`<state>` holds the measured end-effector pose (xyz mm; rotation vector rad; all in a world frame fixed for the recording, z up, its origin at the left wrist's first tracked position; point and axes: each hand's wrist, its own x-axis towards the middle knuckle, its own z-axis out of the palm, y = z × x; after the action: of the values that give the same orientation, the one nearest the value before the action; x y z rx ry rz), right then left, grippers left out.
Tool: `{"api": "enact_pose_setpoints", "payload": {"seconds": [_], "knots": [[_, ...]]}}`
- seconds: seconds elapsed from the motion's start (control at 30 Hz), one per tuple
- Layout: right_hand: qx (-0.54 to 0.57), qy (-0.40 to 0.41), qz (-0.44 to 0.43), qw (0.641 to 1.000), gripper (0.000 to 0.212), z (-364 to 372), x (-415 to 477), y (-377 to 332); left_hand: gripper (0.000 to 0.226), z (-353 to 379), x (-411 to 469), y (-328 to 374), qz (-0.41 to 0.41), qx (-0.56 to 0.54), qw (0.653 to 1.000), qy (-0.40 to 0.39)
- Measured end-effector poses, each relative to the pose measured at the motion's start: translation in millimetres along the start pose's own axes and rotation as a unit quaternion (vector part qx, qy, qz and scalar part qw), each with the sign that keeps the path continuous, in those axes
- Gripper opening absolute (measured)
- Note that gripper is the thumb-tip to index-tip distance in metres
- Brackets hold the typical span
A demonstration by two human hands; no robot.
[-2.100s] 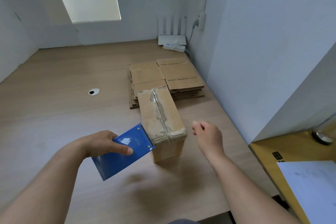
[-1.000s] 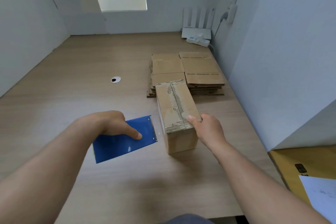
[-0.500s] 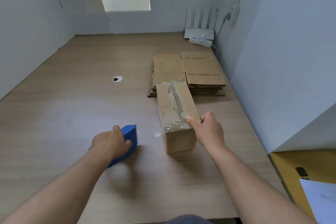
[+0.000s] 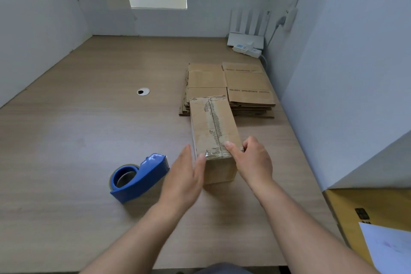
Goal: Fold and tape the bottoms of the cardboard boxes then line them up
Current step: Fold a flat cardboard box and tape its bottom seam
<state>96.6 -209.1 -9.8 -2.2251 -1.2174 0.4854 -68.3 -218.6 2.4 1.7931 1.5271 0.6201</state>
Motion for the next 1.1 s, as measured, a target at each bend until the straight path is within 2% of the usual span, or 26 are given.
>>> {"api": "enact_pose_setpoints", "payload": {"seconds": [0.07,0.13,0.2,0.27,0.4,0.5,0.57,0.6,0.7,0.77,0.87,0.97,1.03,1.1], "knots": [[-0.014,-0.009,-0.005,1.000,0.051,0.1,-3.9,-2.7,0.049,17.3,8.9,13.5,-0.051,-0.072,0.996,-0.019],[-0.048,-0.018,0.002,0.999,0.069,0.8,-9.4,-8.4,0.054,25.6,17.8,16.7,-0.110,-0.085,0.990,-0.006],[-0.080,-0.020,0.006,0.997,0.083,1.4,-13.3,-13.8,0.048,30.2,23.8,13.5,-0.134,-0.088,0.987,0.008],[-0.077,-0.028,-0.001,0.997,0.075,3.2,-10.2,-14.4,0.042,30.4,25.2,12.5,-0.141,-0.115,0.983,0.015],[-0.012,-0.058,-0.032,0.998,0.037,-4.6,3.3,-2.6,0.045,25.8,27.4,7.5,-0.128,-0.142,0.981,0.017],[0.024,-0.099,-0.072,0.992,0.038,-17.8,5.5,9.1,0.065,21.2,27.2,1.0,-0.104,-0.098,0.989,-0.037],[0.013,-0.135,-0.100,0.986,0.044,-24.1,3.8,12.7,0.089,16.3,26.8,-0.2,-0.085,-0.016,0.993,-0.083],[-0.020,-0.144,-0.116,0.983,0.049,-24.5,4.1,14.4,0.093,14.9,27.6,-1.0,-0.076,0.037,0.992,-0.088],[-0.097,-0.123,-0.167,0.973,0.047,-19.1,9.8,19.0,0.080,15.1,29.5,-2.8,-0.036,0.166,0.983,-0.066],[-0.091,-0.110,-0.203,0.969,0.038,-18.0,12.8,22.1,0.075,12.6,33.0,-5.2,-0.021,0.186,0.980,-0.060],[-0.044,-0.114,-0.252,0.960,0.026,-19.2,16.4,34.0,0.064,0.6,38.9,-17.2,0.007,0.155,0.982,-0.112],[0.018,-0.113,-0.282,0.953,0.030,-17.2,14.9,43.4,0.055,-8.9,39.0,-34.8,0.035,0.039,0.985,-0.164],[0.041,-0.087,-0.270,0.958,0.031,-12.0,11.5,44.2,0.048,-3.3,34.3,-36.9,0.042,-0.028,0.992,-0.114],[0.055,-0.026,-0.225,0.972,0.028,-5.2,6.4,41.6,0.036,6.7,27.4,-31.2,0.025,-0.067,0.997,0.000]]}}
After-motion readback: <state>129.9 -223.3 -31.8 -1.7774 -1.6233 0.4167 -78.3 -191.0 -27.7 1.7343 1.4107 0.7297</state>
